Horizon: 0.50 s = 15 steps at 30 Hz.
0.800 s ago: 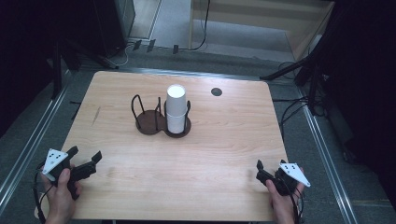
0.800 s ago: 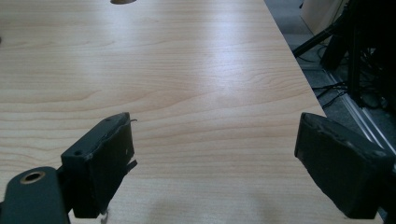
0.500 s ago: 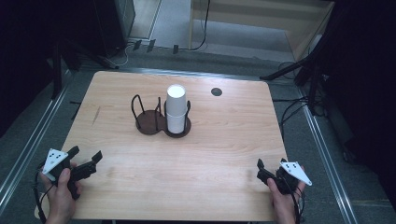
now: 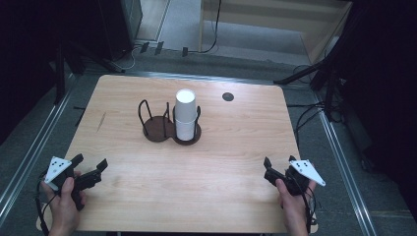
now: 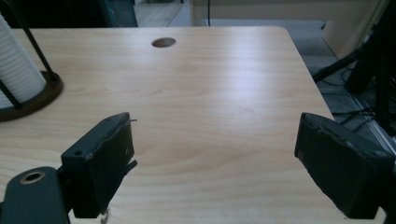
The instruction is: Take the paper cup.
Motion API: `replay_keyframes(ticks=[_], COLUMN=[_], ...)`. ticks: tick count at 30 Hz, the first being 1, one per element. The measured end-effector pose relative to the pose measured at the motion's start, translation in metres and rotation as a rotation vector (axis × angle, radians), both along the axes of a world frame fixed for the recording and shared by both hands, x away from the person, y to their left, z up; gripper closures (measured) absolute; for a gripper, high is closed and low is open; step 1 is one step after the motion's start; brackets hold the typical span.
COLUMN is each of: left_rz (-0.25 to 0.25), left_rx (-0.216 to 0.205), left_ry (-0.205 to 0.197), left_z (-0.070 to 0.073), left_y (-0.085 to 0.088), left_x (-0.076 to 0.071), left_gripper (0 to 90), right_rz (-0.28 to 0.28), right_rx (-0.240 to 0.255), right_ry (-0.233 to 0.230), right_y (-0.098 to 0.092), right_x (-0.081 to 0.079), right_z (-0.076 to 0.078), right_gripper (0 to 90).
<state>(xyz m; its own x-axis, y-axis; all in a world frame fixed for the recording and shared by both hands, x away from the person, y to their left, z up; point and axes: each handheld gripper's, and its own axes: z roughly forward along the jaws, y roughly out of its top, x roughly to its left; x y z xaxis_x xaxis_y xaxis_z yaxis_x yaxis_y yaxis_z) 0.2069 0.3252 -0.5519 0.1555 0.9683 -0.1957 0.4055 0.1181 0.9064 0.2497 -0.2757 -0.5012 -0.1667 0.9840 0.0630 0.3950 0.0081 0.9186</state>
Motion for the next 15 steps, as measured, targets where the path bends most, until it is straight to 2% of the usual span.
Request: replay_keyframes(ticks=[1,5,11,15], left_rz=[0.0,-0.001,-0.003,-0.001], left_rx=[0.001,0.0,-0.013,-0.017], left_ry=[0.0,0.003,0.004,0.003], left_z=[0.0,0.0,0.0,0.0], left_y=[0.0,0.0,0.001,0.001], left_x=[0.0,0.0,0.0,0.0], left_gripper=[8.0,8.0,8.1,8.0], right_rz=[0.018,0.05,0.093,0.105], right_rx=[0.0,-0.007,-0.001,0.001], right_ry=[-0.013,-0.021,-0.032,-0.037], right_y=[0.007,0.022,0.053,0.065], right_x=[0.004,0.01,0.026,0.032], right_z=[0.007,0.015,0.028,0.032], right_gripper=[11.5,9.7,9.6,9.7])
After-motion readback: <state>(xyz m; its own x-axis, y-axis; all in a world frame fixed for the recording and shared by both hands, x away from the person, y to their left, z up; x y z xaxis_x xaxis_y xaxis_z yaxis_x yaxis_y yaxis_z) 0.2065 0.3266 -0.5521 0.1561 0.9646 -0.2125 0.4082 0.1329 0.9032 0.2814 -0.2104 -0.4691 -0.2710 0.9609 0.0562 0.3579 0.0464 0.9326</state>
